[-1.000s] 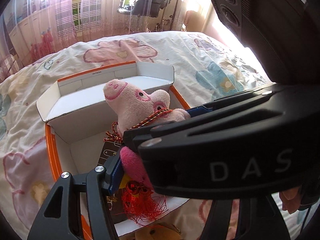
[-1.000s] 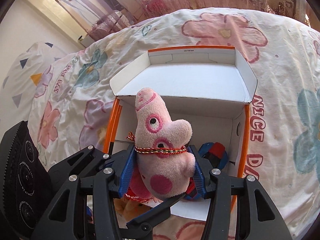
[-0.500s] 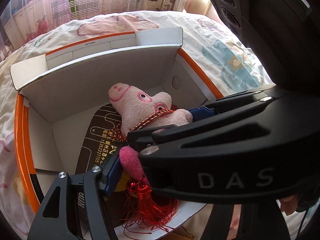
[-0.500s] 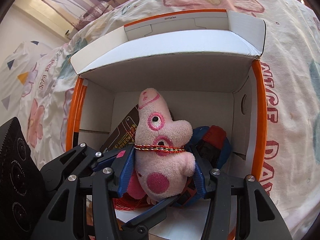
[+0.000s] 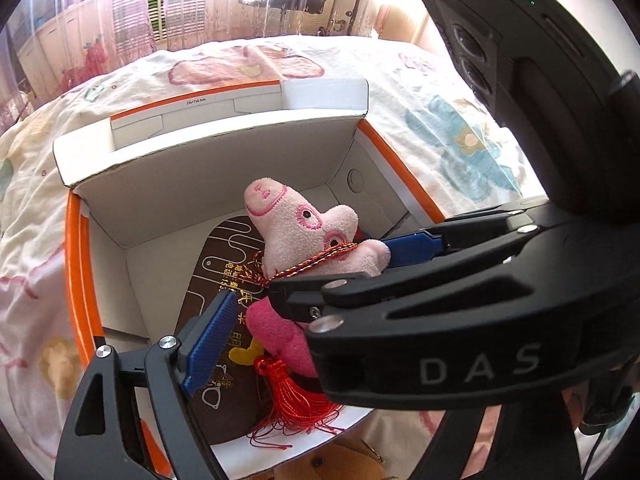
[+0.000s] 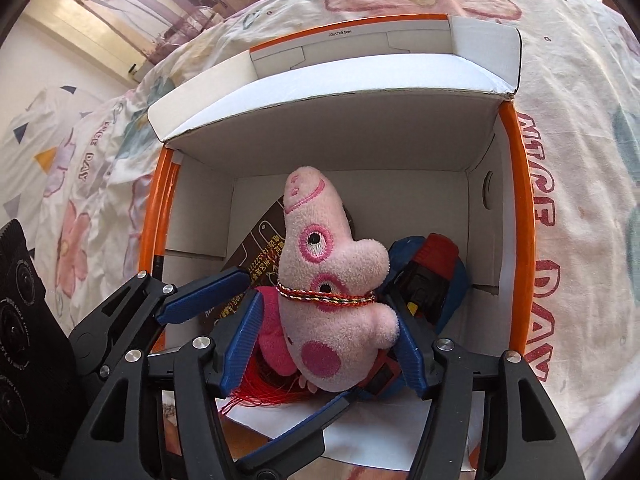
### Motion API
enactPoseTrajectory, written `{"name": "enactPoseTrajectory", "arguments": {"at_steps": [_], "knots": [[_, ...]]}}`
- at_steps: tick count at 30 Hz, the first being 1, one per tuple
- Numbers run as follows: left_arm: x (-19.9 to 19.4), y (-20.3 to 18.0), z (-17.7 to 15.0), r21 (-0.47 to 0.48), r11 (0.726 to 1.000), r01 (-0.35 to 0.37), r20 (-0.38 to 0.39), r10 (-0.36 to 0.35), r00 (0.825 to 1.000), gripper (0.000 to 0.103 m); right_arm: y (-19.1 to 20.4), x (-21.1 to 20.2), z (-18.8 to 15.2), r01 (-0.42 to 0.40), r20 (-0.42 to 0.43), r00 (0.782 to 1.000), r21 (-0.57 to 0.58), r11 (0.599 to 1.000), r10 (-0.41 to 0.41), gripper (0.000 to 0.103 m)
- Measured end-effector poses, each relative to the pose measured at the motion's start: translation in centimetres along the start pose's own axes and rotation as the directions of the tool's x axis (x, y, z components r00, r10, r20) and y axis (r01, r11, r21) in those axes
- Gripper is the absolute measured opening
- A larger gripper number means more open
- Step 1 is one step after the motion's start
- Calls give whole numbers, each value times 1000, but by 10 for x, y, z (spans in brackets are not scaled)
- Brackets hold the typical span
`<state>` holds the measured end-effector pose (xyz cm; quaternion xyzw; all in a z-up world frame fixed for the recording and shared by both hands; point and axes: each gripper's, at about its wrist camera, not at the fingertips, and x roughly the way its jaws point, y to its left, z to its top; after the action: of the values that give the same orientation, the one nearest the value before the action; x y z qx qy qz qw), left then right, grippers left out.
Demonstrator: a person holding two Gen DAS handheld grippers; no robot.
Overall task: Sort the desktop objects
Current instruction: 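Lower the plush into the box and open the right tool, then move the right tool to the brown bear plush and close on it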
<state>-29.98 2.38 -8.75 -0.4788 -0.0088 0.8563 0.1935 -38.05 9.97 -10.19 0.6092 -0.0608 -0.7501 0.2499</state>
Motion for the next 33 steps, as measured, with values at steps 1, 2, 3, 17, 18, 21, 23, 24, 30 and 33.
{"name": "enactPoseTrajectory", "arguments": {"at_steps": [1,2,3,17,18,21,23,24,30,33], "knots": [[-5,0,-1,-2,1000,0,5,0,1000,84,1,-4,0,-6,10,1000,9,1000,6,68],[-11,-1,-1,-4,1000,1,11,-1,1000,84,2,-9,-1,-8,22,1000,12,1000,8,75],[-18,-2,-1,-1,1000,3,20,-3,1000,84,3,-14,-2,-7,38,999,11,1000,6,78],[-102,-42,-31,107,994,-33,118,21,993,86,25,-89,-54,-47,148,988,12,999,45,78],[-106,-46,-35,115,993,-36,119,23,993,86,29,-91,-59,-42,148,988,2,999,41,78],[-110,-50,-48,124,991,-45,117,31,993,86,38,-97,-73,-41,152,987,-16,999,43,78],[-111,-50,-57,121,992,-46,109,33,993,86,42,-101,-81,-48,153,987,-20,999,50,78],[-111,-51,-61,118,992,-51,106,38,994,86,43,-101,-86,-49,153,987,-21,999,52,78],[-106,-47,-89,105,993,-61,81,53,995,86,48,-92,-117,-62,120,991,-23,998,65,78],[-101,-47,-104,102,992,-69,64,63,996,86,48,-82,-131,-62,97,993,-19,998,64,78]]}}
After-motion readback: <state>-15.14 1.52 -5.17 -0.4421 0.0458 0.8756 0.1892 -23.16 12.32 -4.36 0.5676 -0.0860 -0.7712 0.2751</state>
